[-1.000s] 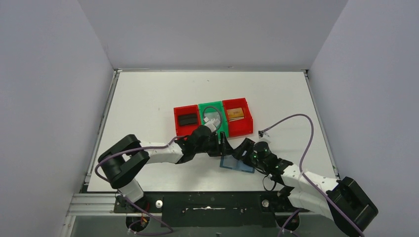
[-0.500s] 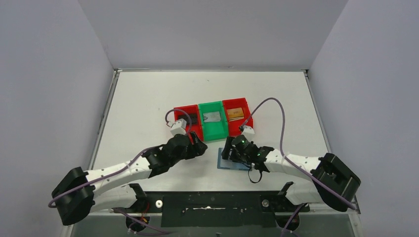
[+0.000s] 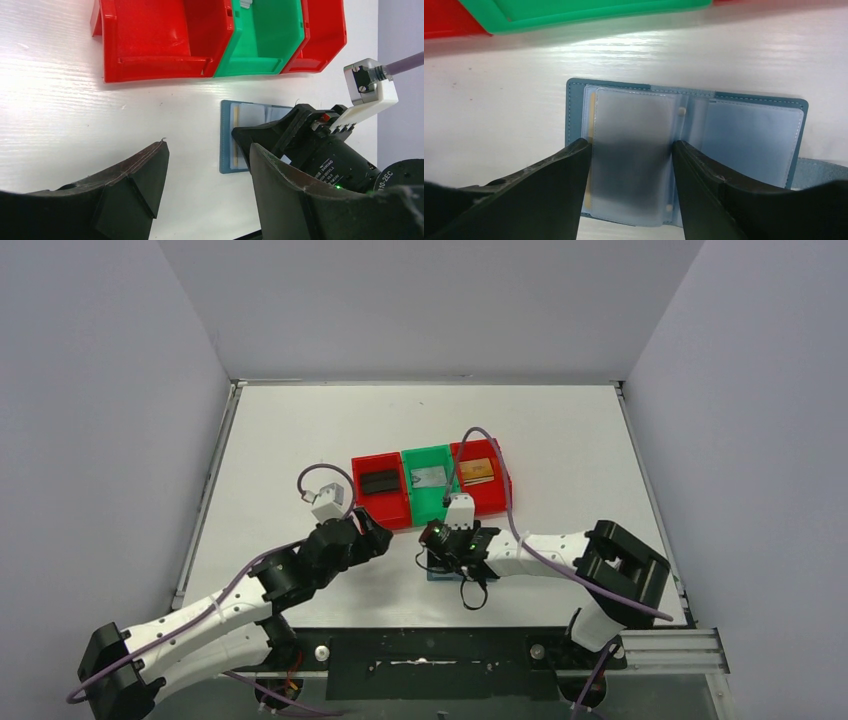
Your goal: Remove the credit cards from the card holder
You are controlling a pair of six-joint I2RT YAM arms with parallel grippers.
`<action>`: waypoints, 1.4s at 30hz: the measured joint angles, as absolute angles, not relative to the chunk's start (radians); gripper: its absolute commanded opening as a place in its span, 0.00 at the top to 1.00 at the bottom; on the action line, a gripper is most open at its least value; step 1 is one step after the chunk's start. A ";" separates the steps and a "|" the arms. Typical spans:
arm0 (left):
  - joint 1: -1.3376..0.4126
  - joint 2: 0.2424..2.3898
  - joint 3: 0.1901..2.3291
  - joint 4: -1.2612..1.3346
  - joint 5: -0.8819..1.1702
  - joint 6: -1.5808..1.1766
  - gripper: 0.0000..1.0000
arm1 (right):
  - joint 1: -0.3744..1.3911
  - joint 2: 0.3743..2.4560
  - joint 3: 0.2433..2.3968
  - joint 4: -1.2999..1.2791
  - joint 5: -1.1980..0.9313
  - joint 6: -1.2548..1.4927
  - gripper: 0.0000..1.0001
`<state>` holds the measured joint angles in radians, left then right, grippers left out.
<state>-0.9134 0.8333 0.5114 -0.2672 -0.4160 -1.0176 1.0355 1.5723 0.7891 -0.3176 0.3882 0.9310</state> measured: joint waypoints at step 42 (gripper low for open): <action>-0.858 1.305 0.461 0.255 -0.072 -1.112 0.43 | 0.810 1.490 0.341 0.554 -0.202 1.113 0.68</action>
